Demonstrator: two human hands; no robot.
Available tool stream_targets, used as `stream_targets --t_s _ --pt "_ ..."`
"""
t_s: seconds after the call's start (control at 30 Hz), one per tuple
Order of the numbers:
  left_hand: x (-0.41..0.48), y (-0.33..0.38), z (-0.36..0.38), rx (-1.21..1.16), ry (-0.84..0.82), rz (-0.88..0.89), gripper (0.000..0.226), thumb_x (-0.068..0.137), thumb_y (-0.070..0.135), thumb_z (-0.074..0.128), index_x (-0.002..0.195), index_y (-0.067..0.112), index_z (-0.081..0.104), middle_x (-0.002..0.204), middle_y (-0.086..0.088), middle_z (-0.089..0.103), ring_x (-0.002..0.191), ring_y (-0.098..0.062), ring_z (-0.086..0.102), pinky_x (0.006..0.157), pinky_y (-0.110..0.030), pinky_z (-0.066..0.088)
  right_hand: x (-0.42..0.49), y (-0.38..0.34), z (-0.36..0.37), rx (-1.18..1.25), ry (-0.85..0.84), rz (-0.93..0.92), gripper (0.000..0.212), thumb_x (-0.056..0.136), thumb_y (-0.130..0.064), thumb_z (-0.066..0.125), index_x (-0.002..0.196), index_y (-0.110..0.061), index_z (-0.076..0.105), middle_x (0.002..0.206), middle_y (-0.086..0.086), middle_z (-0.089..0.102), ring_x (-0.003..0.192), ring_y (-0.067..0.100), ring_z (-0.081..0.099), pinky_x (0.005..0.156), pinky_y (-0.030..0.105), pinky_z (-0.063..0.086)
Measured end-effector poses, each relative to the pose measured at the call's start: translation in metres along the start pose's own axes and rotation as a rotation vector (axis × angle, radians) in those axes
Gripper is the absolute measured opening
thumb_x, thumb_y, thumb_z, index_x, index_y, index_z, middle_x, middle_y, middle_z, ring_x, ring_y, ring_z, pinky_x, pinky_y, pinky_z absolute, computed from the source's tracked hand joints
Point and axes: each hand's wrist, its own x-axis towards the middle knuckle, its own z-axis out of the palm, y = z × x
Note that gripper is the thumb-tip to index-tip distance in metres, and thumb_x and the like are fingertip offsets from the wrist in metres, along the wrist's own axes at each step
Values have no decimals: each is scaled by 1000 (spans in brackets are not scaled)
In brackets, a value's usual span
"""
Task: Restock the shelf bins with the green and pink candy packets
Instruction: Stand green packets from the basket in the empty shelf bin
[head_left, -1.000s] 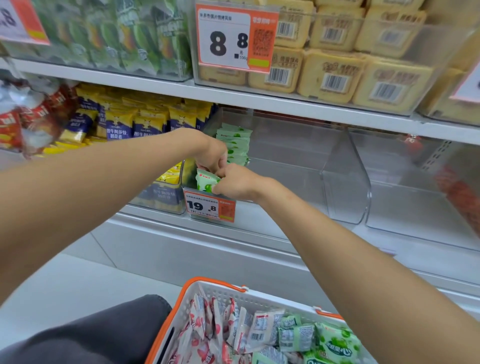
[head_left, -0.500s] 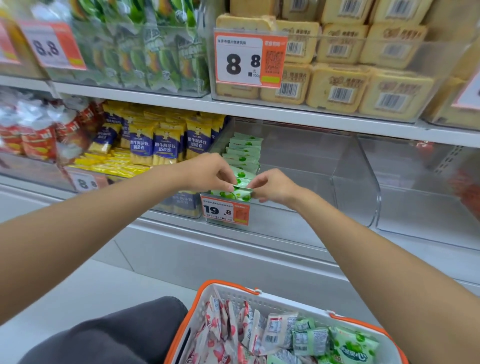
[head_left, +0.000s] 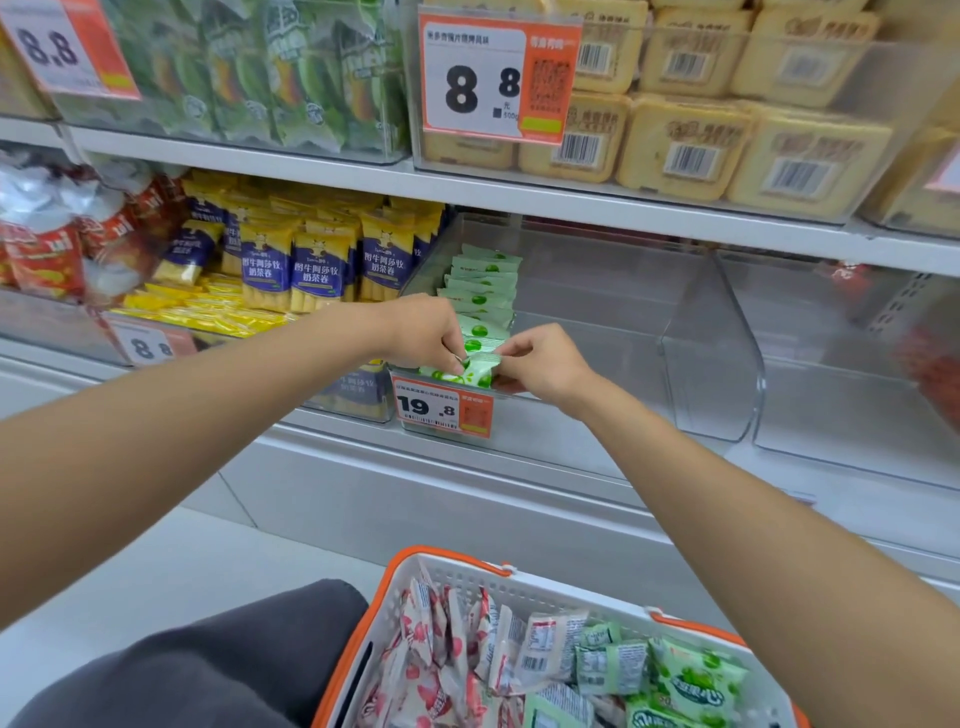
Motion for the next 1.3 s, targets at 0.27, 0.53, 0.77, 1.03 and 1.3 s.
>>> stream_targets --t_s 0.27,0.53,0.77,1.03,1.3 --pt "-9 6 -5 -145 -45 5 20 94 32 62 99 19 76 79 8 65 73 -1 55 71 -20 41 -3 0 -2 7 22 -2 12 89 -3 65 82 5 70 78 21 68 71 30 68 77 44 60" --pt "-2 14 6 132 -58 -60 42 96 39 57 58 22 57 61 1 50 63 -19 44 59 -30 34 -3 -1 -5 116 21 41 9 86 -2 69 78 -2 68 75 12 63 65 21 64 69 30 61" --pt "-35 2 11 -205 384 -54 38 87 42 69 119 23 68 107 7 69 97 -9 62 90 -31 52 -2 -9 -17 147 -235 338 47 81 -41 74 115 -14 59 107 16 64 100 28 66 87 42 57" --pt "-20 0 73 -522 1050 -362 14 93 11 59 88 16 47 86 3 42 69 -9 37 60 -25 23 2 -41 -4 54 -450 543 48 92 -38 61 129 -8 49 114 17 62 109 29 64 99 40 50" --pt "-15 -3 75 -541 1117 -381 23 90 6 54 77 18 40 72 12 38 64 -2 39 54 -20 25 2 -49 18 121 -394 564 39 98 -25 55 131 -5 48 112 12 67 85 21 68 71 34 60"
